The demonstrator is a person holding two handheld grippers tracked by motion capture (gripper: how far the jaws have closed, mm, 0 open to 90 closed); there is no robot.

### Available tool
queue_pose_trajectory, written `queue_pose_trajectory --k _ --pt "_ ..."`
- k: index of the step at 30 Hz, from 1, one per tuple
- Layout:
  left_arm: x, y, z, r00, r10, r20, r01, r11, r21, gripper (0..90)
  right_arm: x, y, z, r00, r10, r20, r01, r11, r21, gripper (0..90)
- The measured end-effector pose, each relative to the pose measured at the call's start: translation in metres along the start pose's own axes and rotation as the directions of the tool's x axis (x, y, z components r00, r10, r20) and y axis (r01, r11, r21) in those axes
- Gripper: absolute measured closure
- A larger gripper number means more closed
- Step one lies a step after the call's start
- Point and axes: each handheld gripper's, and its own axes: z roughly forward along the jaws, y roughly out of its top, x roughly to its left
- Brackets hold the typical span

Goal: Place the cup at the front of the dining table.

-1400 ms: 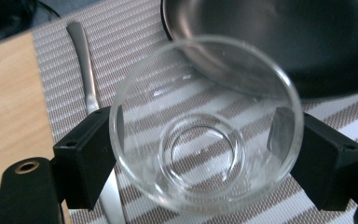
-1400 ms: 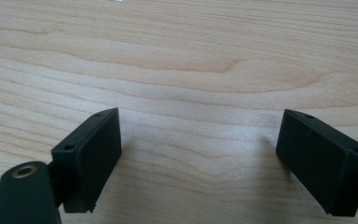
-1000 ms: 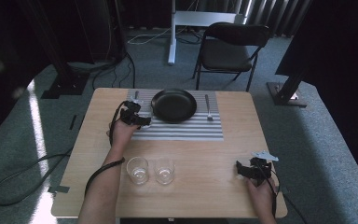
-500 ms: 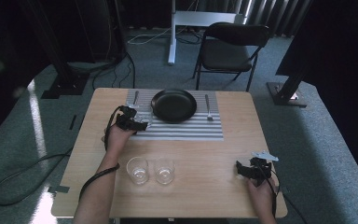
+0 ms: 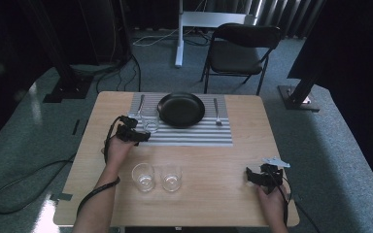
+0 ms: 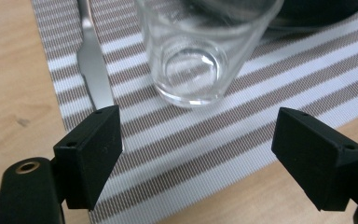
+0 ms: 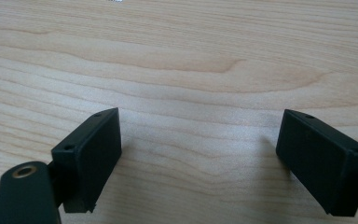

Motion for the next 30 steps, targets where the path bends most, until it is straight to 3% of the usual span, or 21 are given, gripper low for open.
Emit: queue_pose_trajectory --k 9,12,19,21,24,30 --pt "0.008 -0.021 -0.006 0.9996 -0.024 -0.015 0.024 0.9997 -0.002 16.8 0.000 0.000 0.000 1.0000 0.000 0.000 0.000 1.000 0.000 13.5" --pt "0.013 -0.026 -0.010 0.9987 -0.050 0.004 0.050 0.9987 -0.010 16.8 0.000 0.000 0.000 1.0000 0.000 0.000 0.000 1.000 0.000 13.5" --pt "0.017 -0.040 -0.012 0.9986 -0.051 -0.011 0.051 0.9987 0.003 16.8 0.000 0.000 0.000 1.0000 0.000 0.000 0.000 1.000 0.000 13.6" --pt "0.021 -0.047 -0.016 0.9969 -0.079 -0.001 0.079 0.9967 -0.017 16.8 0.000 0.000 0.000 1.0000 0.000 0.000 0.000 1.000 0.000 13.6" --pt "0.023 -0.053 -0.017 0.9969 -0.076 -0.018 0.076 0.9971 -0.003 16.8 0.000 0.000 0.000 1.0000 0.000 0.000 0.000 1.000 0.000 13.6" --pt "0.024 -0.062 -0.023 0.9957 -0.092 -0.012 0.092 0.9957 -0.010 16.8 0.000 0.000 0.000 1.0000 0.000 0.000 0.000 1.000 0.000 13.6"
